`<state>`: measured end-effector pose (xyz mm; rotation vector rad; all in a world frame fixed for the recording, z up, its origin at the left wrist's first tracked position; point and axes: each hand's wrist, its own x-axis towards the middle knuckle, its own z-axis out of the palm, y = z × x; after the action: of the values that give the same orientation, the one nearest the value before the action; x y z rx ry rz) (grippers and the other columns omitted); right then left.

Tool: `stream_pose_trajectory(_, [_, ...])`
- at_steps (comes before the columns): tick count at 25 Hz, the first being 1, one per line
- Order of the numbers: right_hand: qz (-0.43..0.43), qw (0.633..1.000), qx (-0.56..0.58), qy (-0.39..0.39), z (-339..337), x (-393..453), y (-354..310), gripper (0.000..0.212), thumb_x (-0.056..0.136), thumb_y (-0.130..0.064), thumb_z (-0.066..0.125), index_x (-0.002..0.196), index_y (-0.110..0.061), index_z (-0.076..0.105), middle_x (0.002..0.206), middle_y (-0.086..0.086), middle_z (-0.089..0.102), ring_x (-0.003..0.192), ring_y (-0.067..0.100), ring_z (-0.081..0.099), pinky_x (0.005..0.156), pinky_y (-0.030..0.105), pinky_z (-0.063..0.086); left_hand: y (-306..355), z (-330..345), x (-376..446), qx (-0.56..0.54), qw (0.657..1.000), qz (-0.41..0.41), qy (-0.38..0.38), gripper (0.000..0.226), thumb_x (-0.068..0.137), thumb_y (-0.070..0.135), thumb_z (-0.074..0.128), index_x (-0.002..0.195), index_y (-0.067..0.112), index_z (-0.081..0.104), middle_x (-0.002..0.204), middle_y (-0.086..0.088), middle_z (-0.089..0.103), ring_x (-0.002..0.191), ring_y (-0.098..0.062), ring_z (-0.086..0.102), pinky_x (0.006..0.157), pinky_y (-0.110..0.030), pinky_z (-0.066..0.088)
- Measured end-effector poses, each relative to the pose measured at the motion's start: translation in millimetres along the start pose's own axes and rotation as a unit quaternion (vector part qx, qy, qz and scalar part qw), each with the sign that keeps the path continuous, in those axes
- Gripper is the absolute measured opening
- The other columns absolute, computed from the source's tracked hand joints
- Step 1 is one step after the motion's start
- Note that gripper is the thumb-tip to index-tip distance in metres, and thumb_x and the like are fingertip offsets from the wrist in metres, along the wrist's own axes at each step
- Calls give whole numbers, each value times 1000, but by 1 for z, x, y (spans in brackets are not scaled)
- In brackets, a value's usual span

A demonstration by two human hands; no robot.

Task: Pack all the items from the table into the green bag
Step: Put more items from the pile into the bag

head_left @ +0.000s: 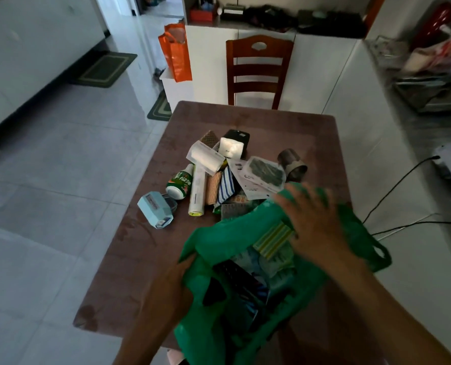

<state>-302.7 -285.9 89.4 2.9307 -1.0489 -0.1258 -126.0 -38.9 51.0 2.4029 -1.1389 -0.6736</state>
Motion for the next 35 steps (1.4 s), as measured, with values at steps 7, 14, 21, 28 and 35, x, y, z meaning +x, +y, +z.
stream_pose_trajectory(7, [-33,984,-42,-170,58,55,-34,44,101,-31,28,144,-22,35,134,10,57,138,32,34,111,65,-13,-38,1,27,37,999,-10,19,71,72,7,71,135,29,46,117,-9,65,92,-25,66,73,-39,59])
stream_pose_trajectory(14, [107,954,13,-281,92,64,-31,51,99,-45,30,146,-24,33,125,9,61,110,29,56,99,44,35,-89,22,95,44,991,111,-68,72,73,-3,73,121,41,44,126,-4,63,97,-27,67,78,-4,38])
stream_pose_trajectory(21, [299,929,33,-216,74,93,-33,27,90,-28,50,109,-12,60,118,13,60,106,33,56,90,41,44,-92,8,140,-20,960,279,-24,67,66,5,53,127,30,43,146,11,40,104,-29,64,82,-38,56])
stream_pose_trajectory(28, [10,951,228,-208,108,168,-89,38,95,-18,47,133,-19,49,137,10,51,115,21,51,88,38,44,-41,-13,108,-92,993,75,-6,41,79,44,46,109,27,67,93,4,73,74,-10,65,68,-33,56])
stream_pose_trajectory(35, [-26,985,108,-136,126,157,-75,37,86,-32,65,117,-17,51,129,10,49,123,33,43,95,46,38,-17,-11,78,-50,998,-19,37,62,75,1,66,133,7,49,127,-17,59,92,-30,63,81,-38,53])
